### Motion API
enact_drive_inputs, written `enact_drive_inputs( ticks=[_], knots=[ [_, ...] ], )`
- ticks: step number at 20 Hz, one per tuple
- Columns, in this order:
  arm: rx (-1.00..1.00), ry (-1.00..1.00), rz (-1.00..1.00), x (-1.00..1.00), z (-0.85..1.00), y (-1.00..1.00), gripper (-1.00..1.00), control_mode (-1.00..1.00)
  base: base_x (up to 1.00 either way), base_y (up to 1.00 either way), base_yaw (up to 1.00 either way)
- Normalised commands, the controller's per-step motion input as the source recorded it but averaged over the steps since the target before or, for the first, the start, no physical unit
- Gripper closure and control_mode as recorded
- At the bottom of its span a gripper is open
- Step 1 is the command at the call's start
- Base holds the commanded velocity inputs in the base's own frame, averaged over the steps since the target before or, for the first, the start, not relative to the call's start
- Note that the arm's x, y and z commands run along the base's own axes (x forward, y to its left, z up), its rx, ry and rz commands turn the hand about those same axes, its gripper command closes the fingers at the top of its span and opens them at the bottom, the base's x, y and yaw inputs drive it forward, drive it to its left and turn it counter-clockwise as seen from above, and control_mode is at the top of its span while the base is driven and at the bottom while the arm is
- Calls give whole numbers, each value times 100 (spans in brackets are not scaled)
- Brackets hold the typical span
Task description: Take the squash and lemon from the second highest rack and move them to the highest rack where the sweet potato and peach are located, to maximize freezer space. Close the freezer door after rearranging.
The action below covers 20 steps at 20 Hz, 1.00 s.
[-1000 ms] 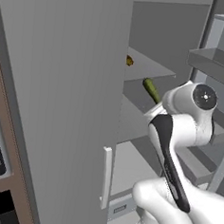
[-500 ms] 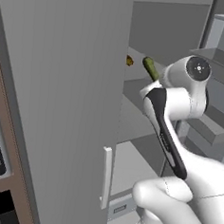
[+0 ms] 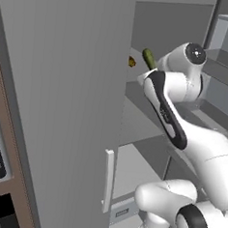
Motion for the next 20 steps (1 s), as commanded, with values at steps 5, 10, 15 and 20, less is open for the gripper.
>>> enact_drive_inputs(
  ticks=[5,10,15,20],
  knots=[
    [5,8,-1,63,-6,0,100,-100,0,0,0],
    [4,10,-1,65,-4,0,100,-100,0,0,0],
    [2,3,0,61,-12,-2,100,-100,0,0,0],
    [1,0,0,59,-23,-2,100,-100,0,0,0]
  ],
)
